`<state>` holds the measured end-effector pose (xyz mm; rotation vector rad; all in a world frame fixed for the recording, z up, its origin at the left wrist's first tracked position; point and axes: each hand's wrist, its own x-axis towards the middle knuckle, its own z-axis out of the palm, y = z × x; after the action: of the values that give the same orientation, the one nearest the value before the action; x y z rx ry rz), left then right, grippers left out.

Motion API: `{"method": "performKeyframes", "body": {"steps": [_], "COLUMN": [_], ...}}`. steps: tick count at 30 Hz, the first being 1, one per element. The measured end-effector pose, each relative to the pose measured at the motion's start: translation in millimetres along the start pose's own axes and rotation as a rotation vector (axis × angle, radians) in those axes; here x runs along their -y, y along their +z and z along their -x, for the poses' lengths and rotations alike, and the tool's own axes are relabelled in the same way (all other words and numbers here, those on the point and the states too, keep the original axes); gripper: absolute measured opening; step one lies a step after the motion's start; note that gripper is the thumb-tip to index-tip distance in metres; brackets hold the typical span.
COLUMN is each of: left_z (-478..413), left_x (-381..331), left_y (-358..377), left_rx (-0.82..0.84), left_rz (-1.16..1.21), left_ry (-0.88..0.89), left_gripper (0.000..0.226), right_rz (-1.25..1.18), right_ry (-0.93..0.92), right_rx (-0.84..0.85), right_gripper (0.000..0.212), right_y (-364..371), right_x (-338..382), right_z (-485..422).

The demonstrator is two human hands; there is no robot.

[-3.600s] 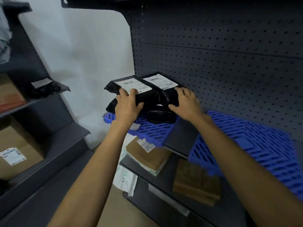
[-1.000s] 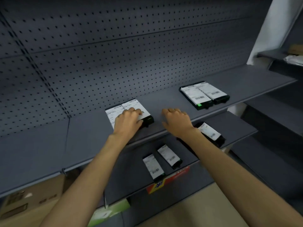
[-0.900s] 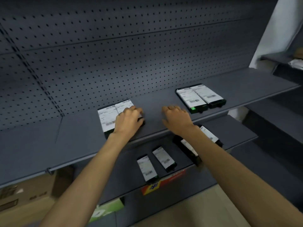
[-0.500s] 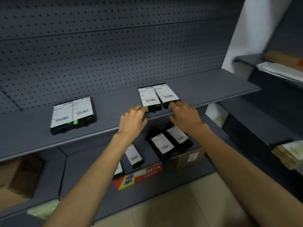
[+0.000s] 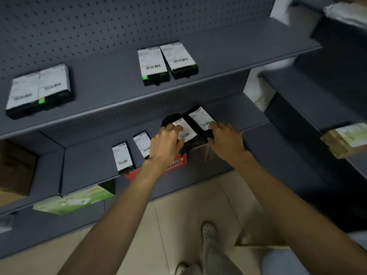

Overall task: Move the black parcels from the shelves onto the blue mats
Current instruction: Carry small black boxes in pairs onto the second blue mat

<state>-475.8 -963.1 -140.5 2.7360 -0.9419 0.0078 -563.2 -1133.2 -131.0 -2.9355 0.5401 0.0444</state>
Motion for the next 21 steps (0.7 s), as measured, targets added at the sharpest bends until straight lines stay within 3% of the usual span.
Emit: {"method": "performKeyframes", "body": {"steps": [12, 16, 21], "left_z": [-111.1, -140.0, -170.7], "left_x": [-5.2, 0.6, 1.1], "left_y": [191.4, 258.8, 313.6], "left_rx": [0.028, -0.009, -0.028], "left_rz": [0.163, 0.11, 0.128], "left_ry": [-0.3, -0.387, -0.59], "left_gripper": [0.051, 0.07, 0.098], "right_rz": [-0.108, -0.127, -0.171], "right_ry": [0.084, 0.104, 0.133], "right_rx": [0.062, 0.047, 0.051], "right_gripper": [0.048, 0.058, 0.086], "right_y": [157.1, 211.0, 251.7], "right_x": [-83.6, -100.0, -105.8], "right_z": [-138.3, -182.4, -226.1]}}
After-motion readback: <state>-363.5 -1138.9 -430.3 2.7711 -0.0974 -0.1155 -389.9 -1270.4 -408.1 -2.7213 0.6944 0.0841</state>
